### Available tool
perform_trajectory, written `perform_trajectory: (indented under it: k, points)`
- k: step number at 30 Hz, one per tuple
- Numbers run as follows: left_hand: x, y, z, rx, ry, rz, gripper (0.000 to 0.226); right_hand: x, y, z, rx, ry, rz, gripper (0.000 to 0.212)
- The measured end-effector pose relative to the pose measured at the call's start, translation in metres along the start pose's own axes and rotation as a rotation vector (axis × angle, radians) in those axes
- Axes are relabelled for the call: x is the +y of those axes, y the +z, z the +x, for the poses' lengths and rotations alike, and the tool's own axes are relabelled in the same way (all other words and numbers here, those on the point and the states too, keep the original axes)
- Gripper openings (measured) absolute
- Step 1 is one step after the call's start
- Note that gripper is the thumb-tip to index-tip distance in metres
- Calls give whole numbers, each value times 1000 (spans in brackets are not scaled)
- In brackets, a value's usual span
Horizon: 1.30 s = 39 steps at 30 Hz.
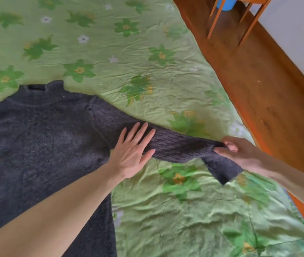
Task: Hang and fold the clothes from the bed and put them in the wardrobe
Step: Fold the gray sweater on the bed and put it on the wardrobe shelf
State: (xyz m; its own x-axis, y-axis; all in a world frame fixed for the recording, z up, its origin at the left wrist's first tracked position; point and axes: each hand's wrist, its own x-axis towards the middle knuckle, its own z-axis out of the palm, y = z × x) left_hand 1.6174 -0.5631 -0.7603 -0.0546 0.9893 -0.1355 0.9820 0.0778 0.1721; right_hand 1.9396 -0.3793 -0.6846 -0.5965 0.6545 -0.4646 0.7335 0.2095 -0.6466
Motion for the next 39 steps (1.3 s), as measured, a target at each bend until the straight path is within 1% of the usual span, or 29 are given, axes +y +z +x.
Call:
perform_trajectory:
  k: [2,3,4,6,7,9,10,12,14,16,18,21,22,24,26,27,29,31,32,33,34,35,36,38,39]
  points:
    - [5,-1,2,23,6,-8,73,0,-8,-7,96,54,90,29]
    - [6,-1,3,41,51,4,71,1,-12,-11,146,90,133,29]
    - [8,-1,3,56,113,29,70,4,-15,-15,172,132,169,30]
    - [11,4,4,57,209,82,70,11,-16,-20,166,203,200,32]
    - [13,7,4,43,218,99,71,17,-15,-21,156,219,179,30]
    - [18,12,6,14,181,109,73,30,-12,-23,148,233,97,25]
    - [20,13,7,1,160,113,74,35,-9,-25,140,235,75,26]
    - [22,16,9,-28,144,115,75,44,-6,-29,109,245,64,35]
    - [23,16,8,-47,141,111,77,45,-4,-33,125,263,66,35]
    - [25,11,5,-55,129,84,77,35,0,-36,189,263,124,26]
    - [30,0,0,-26,131,13,73,14,6,-34,264,255,258,21]
    - [39,-19,-12,109,199,-156,52,-40,26,-26,279,250,401,19]
    - [40,-28,-18,136,177,-284,45,-62,36,-21,271,235,431,18]
    - [40,-50,-30,129,9,-674,40,-108,61,-10,264,177,479,18]
    - [33,-75,-42,72,-170,-1053,48,-152,91,1,257,102,504,17]
    - [26,-86,-46,56,-239,-1201,52,-172,107,7,255,64,517,15]
    - [4,-103,-55,75,-340,-1399,45,-210,135,20,235,8,557,17]
    - [-27,-114,-67,188,-418,-1455,19,-244,155,30,160,5,663,31]
    - [-45,-119,-75,238,-448,-1448,11,-259,166,35,105,0,738,40]
    - [-64,-122,-83,268,-472,-1413,14,-271,176,39,75,-18,791,48]
    - [-83,-125,-91,286,-490,-1378,16,-279,188,42,82,-59,812,52]
    - [-102,-128,-100,301,-514,-1358,17,-286,200,44,140,-113,764,52]
    - [-121,-130,-109,322,-544,-1361,18,-289,211,46,231,-173,659,51]
    - [-156,-133,-126,375,-626,-1387,18,-289,230,48,392,-296,349,50]
    - [-171,-133,-135,410,-685,-1404,19,-288,238,50,444,-347,197,49]
